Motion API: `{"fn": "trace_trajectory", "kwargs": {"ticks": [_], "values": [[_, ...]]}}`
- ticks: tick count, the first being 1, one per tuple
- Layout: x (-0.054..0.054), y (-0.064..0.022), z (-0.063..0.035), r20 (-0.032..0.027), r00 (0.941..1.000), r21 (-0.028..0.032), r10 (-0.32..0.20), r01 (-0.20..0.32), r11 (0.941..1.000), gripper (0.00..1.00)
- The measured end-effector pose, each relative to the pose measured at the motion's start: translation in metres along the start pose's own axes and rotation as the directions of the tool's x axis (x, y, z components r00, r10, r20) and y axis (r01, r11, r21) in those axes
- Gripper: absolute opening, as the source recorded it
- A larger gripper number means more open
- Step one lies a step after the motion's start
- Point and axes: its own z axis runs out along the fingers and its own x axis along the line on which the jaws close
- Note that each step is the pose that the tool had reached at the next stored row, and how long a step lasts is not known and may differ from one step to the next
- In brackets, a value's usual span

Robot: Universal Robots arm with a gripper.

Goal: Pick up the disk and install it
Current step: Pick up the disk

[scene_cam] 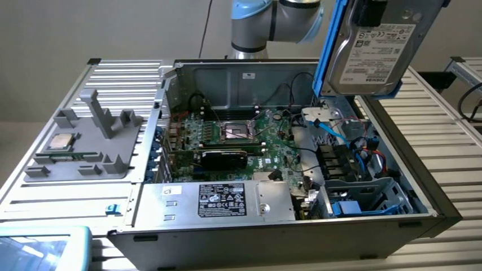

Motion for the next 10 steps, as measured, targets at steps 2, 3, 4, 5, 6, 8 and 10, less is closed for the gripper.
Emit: {"fn": "trace_trajectory", "kwargs": {"ticks": [2, 3, 4, 5, 6, 8, 10], "values": [[0.004, -0.0023, 0.0001, -0.0001, 1.0000, -0.0011, 0.000, 0.000, 1.0000, 0.37], [0.006, -0.0032, 0.0001, -0.0001, 1.0000, -0.0016, 0.000, 0.000, 1.0000, 0.37], [0.008, -0.0041, 0.0002, -0.0002, 1.0000, -0.0021, 0.000, 0.000, 1.0000, 0.37], [0.010, -0.0049, 0.0003, -0.0002, 1.0000, -0.0026, 0.000, 0.000, 1.0000, 0.37], [0.012, -0.0058, 0.0004, -0.0002, 1.0000, -0.0031, 0.000, 0.000, 1.0000, 0.37], [0.016, -0.0075, 0.0005, -0.0002, 1.0000, -0.0038, 0.000, 0.000, 1.0000, 0.37], [0.020, -0.0098, 0.0007, -0.0001, 1.0000, -0.0041, 0.000, 0.000, 1.0000, 0.37]]}}
